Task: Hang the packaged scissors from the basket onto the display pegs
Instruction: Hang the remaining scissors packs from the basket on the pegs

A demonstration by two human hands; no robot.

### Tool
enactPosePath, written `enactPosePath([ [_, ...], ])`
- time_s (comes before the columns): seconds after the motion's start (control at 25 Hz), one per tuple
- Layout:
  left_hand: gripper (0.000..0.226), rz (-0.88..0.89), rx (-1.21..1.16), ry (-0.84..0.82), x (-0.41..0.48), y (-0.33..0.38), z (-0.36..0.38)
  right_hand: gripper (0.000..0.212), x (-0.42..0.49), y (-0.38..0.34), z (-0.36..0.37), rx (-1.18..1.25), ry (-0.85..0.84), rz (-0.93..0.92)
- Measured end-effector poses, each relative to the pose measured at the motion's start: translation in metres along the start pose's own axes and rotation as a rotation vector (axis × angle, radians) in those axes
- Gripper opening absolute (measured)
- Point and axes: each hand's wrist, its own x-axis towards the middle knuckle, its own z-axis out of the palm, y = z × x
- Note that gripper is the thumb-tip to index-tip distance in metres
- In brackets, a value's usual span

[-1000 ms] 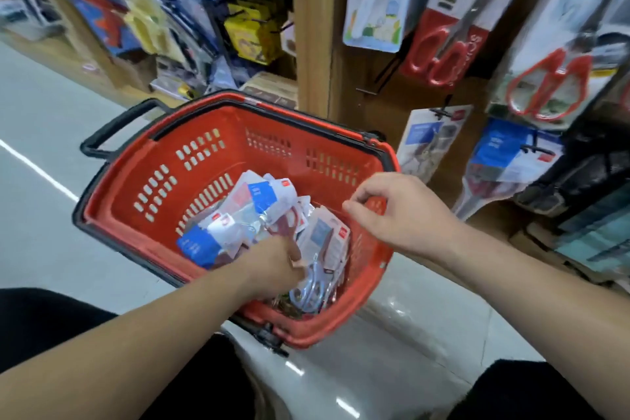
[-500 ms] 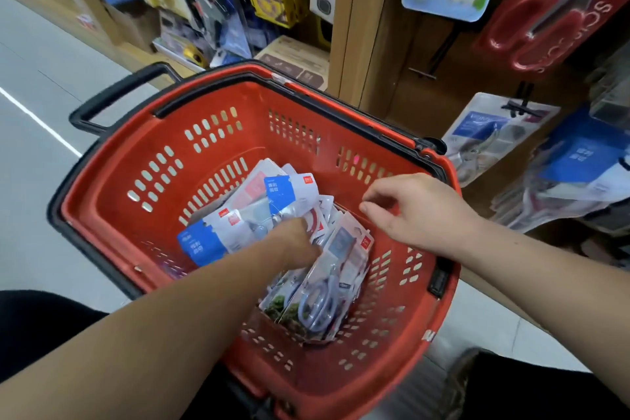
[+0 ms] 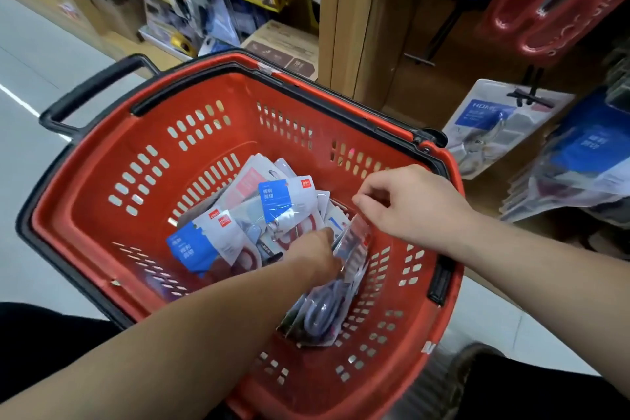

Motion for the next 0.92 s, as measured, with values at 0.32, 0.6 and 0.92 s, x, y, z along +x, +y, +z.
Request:
enactPosePath([
  [0.32,0.021,0.042,-0.283,0.19,-0.019,-0.009,-0.033,0.014,-0.013,0.005,-0.013,0.302,0.077,0.005],
  [0.6,0.016,0.149,-0.618,0.44,-0.094,-0.018,-0.132,0.078,-0.029,-0.009,-0.039,0.788,0.127,0.292],
  [0.92,0.009,0.318,-1.157,0.431,-0.157,0.023,-0.178,0.034,-0.033,-0.055,-0.04,1.383,0.1,0.3],
])
